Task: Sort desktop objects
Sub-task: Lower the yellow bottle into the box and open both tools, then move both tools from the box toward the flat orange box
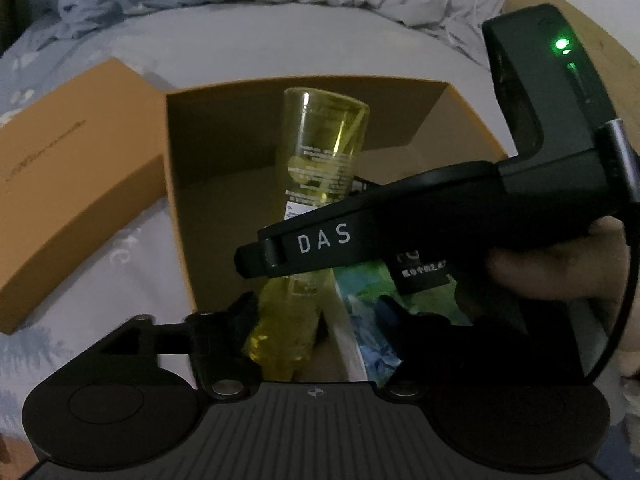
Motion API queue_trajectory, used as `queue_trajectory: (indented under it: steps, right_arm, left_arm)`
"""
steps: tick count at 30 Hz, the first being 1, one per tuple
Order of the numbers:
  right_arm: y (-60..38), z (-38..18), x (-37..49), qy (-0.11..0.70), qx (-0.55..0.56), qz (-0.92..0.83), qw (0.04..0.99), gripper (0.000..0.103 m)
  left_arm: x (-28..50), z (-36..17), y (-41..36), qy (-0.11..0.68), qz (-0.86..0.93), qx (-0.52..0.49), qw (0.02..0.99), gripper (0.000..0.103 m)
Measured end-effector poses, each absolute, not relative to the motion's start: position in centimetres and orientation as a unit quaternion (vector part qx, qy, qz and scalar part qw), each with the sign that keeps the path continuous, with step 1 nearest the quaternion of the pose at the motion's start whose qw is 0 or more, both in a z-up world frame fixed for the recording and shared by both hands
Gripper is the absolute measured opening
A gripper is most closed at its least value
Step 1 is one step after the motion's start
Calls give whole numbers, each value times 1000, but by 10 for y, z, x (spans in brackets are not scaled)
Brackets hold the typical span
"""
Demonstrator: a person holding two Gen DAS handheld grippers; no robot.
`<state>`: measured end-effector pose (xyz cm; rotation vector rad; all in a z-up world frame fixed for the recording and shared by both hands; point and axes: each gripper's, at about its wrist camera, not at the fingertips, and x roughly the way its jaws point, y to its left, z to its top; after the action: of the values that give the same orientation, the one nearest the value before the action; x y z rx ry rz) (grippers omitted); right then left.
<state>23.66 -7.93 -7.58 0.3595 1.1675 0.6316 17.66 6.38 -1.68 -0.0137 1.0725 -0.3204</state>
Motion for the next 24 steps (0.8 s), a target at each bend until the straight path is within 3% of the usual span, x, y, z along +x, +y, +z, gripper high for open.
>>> queue_trajectory:
  steps: [5,7,10,14,16,20,24]
  right_arm:
    - [-85,-74,233,542,173,285,772,48]
    - [-89,-72,230,540,176,284,773,48]
    - [-98,-67,224,533,179,283,777,49]
    - [-110,-60,216,523,184,283,782,53]
    - [-116,-56,212,518,186,283,785,61]
    - [-112,-47,215,508,192,282,791,65]
    - [-123,-37,209,494,197,287,796,77]
  left_arm:
    - [172,-13,66,508,-154,-18,847,74]
    - [172,-12,67,507,-155,-25,848,77]
    - [170,-8,71,502,-155,-35,850,92]
    - [166,-3,75,495,-154,-49,853,93]
    - [164,0,77,491,-152,-55,856,94]
    - [156,7,82,478,-142,-73,864,100]
    - [149,15,88,468,-127,-79,871,103]
